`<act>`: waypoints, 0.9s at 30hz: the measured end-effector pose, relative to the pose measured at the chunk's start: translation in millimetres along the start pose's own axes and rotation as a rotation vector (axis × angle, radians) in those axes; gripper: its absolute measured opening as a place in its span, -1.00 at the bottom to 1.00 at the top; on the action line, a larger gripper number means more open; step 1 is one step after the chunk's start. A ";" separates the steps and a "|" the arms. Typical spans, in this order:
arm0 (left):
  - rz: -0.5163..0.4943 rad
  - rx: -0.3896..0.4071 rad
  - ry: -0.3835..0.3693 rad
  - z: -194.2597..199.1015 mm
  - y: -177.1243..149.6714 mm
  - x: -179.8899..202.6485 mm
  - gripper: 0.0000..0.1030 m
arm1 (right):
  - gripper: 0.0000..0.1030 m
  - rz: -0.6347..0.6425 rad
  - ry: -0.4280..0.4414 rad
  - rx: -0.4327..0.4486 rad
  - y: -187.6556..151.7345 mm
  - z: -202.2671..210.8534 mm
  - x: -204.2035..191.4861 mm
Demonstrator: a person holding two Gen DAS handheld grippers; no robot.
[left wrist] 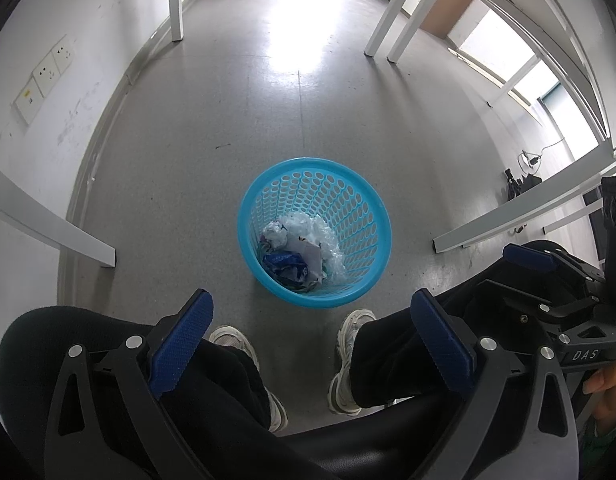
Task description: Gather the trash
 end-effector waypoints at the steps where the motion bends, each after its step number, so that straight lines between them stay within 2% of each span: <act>1: -0.001 0.000 0.000 0.0 0.0 -0.1 0.89 | 0.83 0.000 0.000 0.000 0.1 0.0 0.0; 27: 0.000 -0.007 0.000 -2.1 -0.7 0.2 0.89 | 0.83 0.004 0.004 -0.005 -4.4 0.9 -2.9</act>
Point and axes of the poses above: each gripper's, at about its wrist camera, not at the fingertips, and z roughly against the way its jaws point, x to its right, y to its top, the point moved 6 cm from there along -z, roughly the way its jaws point, and after that the axes turned 3 degrees about y, right-handed, at the moved point
